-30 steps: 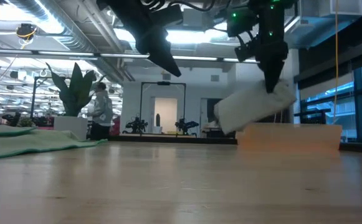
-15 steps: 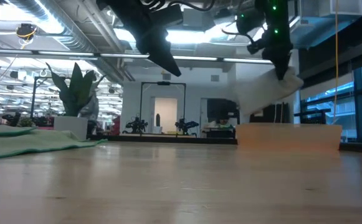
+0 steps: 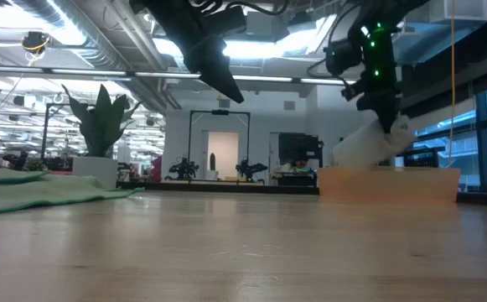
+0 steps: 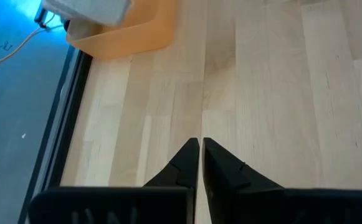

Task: Roll microfiber towels into tight, uniform cylinder then place into a basket
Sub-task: Put the gray microfiber towel into the orange bin

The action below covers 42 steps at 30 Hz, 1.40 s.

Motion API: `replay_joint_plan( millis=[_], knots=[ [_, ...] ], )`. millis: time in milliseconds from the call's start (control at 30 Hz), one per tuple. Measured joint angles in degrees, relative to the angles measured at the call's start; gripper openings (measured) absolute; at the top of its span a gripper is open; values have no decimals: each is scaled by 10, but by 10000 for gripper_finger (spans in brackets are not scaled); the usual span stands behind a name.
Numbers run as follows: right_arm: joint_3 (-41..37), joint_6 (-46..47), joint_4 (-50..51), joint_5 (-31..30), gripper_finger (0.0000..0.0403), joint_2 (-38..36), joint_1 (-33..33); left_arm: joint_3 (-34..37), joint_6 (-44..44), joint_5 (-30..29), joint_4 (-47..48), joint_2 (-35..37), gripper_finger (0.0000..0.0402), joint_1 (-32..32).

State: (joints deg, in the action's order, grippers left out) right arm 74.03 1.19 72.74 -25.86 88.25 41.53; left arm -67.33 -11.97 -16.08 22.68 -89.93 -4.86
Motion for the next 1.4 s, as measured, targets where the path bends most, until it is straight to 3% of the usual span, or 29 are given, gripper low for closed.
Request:
replay_joint_plan(
  millis=[467,1000,1400],
  knots=[
    [-50,46,-37,-48,32,1,56,0,0,0,0,0,14,0],
    [-50,61,-70,-5,32,51,-7,0,-1,0,0,0,14,0],
    [-50,59,-131,74,32,93,-51,0,-1,0,0,0,14,0]
  ],
)
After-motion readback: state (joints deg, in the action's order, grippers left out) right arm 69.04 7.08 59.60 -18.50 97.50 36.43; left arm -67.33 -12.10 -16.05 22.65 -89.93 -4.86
